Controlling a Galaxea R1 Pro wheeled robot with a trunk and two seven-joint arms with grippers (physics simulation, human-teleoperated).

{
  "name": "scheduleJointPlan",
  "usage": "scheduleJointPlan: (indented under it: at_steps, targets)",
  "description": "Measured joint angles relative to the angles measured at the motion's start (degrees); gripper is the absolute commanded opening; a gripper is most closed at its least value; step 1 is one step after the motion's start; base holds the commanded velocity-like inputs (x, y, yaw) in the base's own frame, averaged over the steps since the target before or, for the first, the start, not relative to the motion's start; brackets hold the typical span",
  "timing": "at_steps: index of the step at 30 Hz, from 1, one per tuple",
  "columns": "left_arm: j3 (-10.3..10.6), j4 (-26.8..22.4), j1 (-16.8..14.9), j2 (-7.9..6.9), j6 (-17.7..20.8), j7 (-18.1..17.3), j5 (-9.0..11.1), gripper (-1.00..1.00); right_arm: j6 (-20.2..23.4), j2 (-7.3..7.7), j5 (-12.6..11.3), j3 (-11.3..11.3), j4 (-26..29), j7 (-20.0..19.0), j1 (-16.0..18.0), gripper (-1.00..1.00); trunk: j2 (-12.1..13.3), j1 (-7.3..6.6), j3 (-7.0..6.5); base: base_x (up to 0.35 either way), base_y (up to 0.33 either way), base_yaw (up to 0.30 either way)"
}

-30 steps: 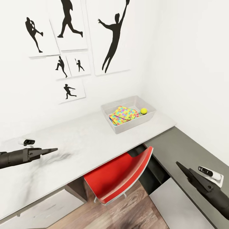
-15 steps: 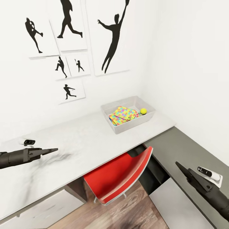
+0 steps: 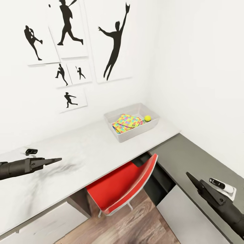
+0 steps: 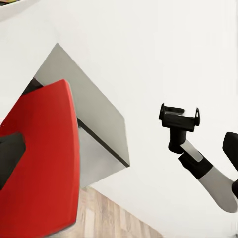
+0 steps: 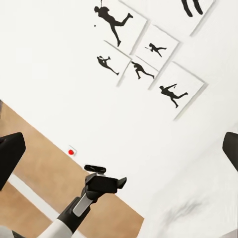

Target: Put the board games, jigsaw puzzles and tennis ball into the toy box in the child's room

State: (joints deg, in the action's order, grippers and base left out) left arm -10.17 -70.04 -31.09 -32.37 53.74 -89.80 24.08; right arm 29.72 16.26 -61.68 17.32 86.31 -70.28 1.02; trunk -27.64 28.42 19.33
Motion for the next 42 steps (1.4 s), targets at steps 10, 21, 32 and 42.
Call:
scheduleJointPlan:
  at_steps: [10, 21, 32, 42]
  targets:
    - [-0.1, 0.0, 0.0, -0.03, 0.0, 0.0, 0.0, 1.00, -2.5, 0.07, 0.0, -0.1, 0.2, 0.0, 0.0, 1.00, 0.0, -0.02, -0.90, -0.025, 0.006, -0.130]
    - [-0.1, 0.0, 0.0, -0.03, 0.0, 0.0, 0.0, 1.00, -2.5, 0.07, 0.0, 0.0, 0.3, 0.0, 0.0, 1.00, 0.0, -0.02, -1.89, 0.000, 0.000, -0.169]
    - [-0.1, 0.0, 0.0, -0.03, 0.0, 0.0, 0.0, 1.00, -2.5, 0.07, 0.0, 0.0, 0.3, 0.0, 0.0, 1.00, 0.0, -0.02, -2.87, 0.000, 0.000, -0.185]
    - [-0.1, 0.0, 0.0, -0.03, 0.0, 0.0, 0.0, 1.00, -2.5, 0.08, 0.0, 0.0, 0.2, 0.1, 0.0, 1.00, 0.0, -0.02, -3.76, 0.000, 0.000, -0.186]
